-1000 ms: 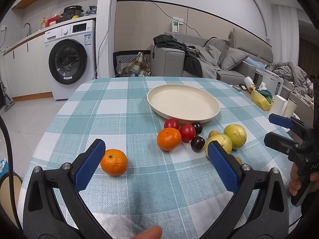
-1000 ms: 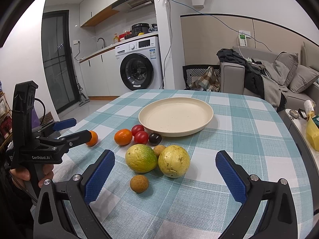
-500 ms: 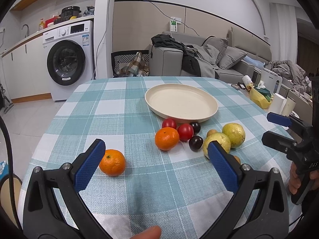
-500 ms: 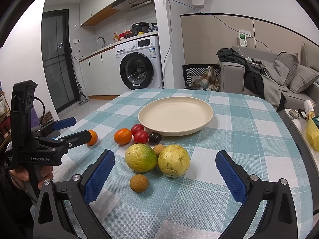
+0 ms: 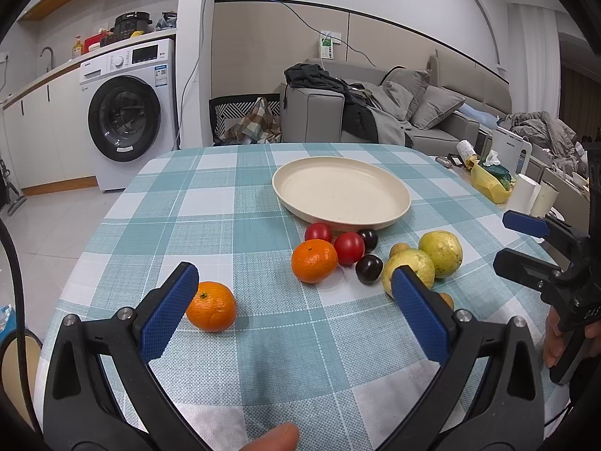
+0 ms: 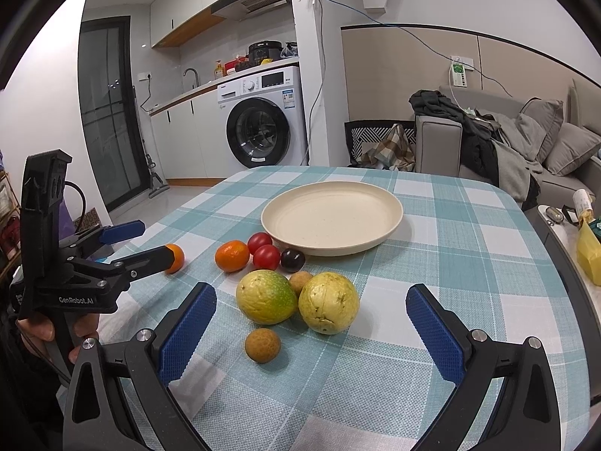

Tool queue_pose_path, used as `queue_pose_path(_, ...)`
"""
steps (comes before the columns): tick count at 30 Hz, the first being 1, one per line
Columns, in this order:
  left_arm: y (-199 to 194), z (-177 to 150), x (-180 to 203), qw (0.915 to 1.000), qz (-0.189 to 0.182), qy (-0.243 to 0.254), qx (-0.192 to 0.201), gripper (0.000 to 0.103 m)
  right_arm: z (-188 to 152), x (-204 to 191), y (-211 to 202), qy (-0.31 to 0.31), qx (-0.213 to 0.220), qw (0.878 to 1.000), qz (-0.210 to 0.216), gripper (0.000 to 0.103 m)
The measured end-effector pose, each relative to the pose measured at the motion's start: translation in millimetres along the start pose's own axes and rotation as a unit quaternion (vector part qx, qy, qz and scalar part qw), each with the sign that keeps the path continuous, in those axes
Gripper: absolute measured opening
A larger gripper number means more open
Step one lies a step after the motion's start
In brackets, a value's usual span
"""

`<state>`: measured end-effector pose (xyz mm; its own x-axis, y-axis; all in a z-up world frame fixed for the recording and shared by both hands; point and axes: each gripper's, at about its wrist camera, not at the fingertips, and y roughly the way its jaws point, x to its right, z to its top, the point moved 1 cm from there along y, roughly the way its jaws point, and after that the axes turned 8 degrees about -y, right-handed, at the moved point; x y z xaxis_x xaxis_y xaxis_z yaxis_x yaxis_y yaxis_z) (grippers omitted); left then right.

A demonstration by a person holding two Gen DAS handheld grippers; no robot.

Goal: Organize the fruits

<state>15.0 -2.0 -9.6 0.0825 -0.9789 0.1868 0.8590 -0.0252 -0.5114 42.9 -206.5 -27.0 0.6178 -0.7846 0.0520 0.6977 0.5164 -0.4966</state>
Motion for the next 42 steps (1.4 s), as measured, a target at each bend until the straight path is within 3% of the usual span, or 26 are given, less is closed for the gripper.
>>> queue_pose_path(15, 2, -3, -5, 0.9999, 0.006, -0.007, 0.004, 0.102, 0, -4, 10, -0.01, -0.018, 1.0, -0.006, 0.103)
queue_pose_path(21, 5, -4, -12, 0.9997, 0.008, -0.007, -0.023, 0.102, -2, -11, 19, -0.021, -0.048, 0.999, -0.014, 0.103)
queue_pose_path(29, 11, -3, -28, 0.9978, 0.041, 0.0, -0.052, 0.102, -4, -10, 34, 0.003, -0.105, 0.994, 0.025, 0.102)
queue_pose_path(33, 20, -2, -45, 0.9953, 0.058, -0.026, -0.073, 0.102, -7, -15, 41, 0.006, -0.13, 0.99, 0.053, 0.096)
queue_pose_path(36, 29, -2, -55, 0.9927, 0.066, -0.045, -0.091, 0.101, -11, -18, 45, 0.003, -0.143, 0.988, 0.061, 0.08)
queue_pose_path(39, 33, -2, -59, 0.9918, 0.064, -0.053, -0.098, 0.1, -15, -20, 49, 0.003, -0.154, 0.985, 0.072, 0.078)
queue_pose_path(42, 40, -1, -62, 0.9897, 0.079, -0.052, -0.108, 0.096, -17, -23, 51, 0.0, -0.163, 0.984, 0.078, 0.066)
